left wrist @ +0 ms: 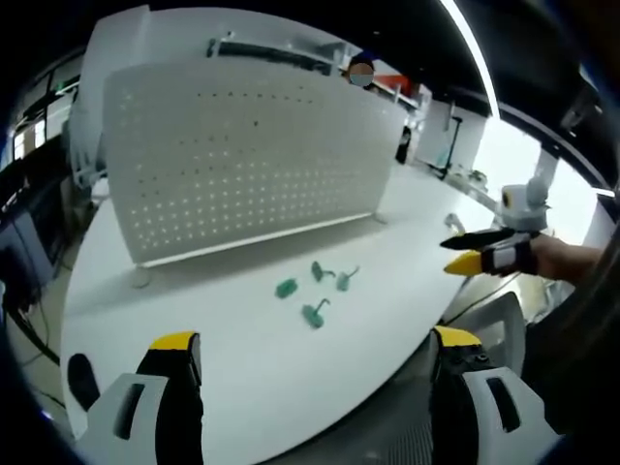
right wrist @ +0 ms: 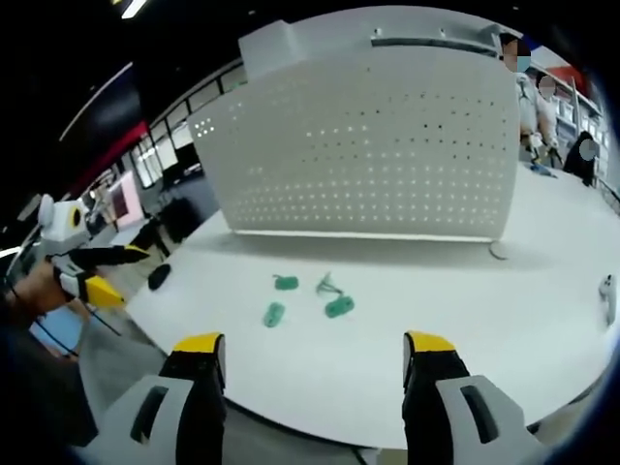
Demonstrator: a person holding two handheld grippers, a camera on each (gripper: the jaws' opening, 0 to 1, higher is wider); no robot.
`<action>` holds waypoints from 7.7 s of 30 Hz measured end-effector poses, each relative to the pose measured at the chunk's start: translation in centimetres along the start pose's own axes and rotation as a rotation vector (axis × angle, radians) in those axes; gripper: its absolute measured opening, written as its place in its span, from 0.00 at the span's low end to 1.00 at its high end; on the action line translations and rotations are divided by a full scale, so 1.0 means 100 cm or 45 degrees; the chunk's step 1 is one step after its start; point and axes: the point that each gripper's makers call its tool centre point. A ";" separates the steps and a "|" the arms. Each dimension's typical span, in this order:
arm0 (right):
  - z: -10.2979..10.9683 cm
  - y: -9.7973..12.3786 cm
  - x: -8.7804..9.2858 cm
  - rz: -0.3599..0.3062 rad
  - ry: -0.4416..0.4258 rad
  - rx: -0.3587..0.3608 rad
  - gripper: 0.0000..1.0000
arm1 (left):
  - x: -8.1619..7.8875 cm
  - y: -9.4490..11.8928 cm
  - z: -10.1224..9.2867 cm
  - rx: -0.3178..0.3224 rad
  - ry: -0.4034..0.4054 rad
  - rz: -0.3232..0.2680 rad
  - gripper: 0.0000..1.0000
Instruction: Insert the hook assembly into the mounting plate slot until the hook locks in place.
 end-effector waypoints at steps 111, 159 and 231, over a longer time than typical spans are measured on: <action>-0.046 -0.181 0.042 0.446 -0.203 -0.004 0.00 | 0.010 -0.011 0.015 0.007 0.047 0.061 0.98; 0.027 -0.115 -0.085 -0.110 -0.235 -0.171 0.00 | -0.045 -0.013 -0.022 0.149 -0.043 -0.107 0.97; 0.172 -0.038 -0.127 -0.342 -0.043 -0.520 0.00 | -0.092 -0.030 -0.049 0.430 0.204 -0.278 0.06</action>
Point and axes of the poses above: the point that each gripper's makers call its tool centre point, and the gripper's own axes: y roughly backward along the fingers, z roughly to its left, x roughly out of its underside, and after that the axes turned 5 degrees about -z, right-handed
